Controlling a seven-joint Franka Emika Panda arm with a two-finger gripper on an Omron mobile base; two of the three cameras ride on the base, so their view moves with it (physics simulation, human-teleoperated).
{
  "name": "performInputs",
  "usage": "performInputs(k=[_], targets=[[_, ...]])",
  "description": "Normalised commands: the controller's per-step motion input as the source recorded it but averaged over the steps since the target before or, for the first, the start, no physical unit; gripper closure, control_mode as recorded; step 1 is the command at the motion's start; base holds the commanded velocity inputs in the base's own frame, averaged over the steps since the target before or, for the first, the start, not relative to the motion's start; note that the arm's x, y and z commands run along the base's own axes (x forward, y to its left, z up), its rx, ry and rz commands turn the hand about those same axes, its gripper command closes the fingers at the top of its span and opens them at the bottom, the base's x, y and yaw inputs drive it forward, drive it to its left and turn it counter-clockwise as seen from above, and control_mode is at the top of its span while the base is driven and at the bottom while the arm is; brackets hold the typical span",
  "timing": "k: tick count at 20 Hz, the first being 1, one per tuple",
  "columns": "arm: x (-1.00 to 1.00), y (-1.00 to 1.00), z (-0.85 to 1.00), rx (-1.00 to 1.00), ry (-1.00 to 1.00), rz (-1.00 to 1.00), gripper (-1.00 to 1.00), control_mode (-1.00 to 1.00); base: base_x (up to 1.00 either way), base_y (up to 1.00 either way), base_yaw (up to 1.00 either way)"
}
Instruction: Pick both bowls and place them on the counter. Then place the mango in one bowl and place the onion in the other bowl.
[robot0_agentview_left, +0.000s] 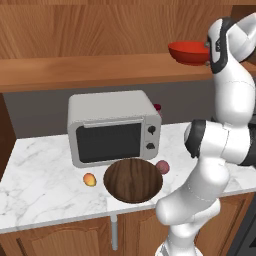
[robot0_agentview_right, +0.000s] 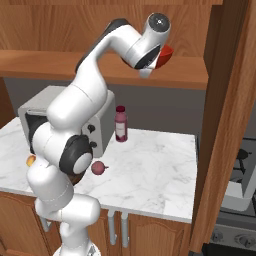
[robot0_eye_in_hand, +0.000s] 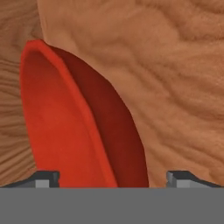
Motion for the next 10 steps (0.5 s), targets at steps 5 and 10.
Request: performInputs(k=[5,10], targets=[[0.00,0.00,-0.14,0.00,0.00,0.00,1.00,-1.00,0.00,0.00,0.00],[-0.16,0.00,-0.16,0.00,0.00,0.04,1.00,-1.00,0.00,0.00,0.00]])
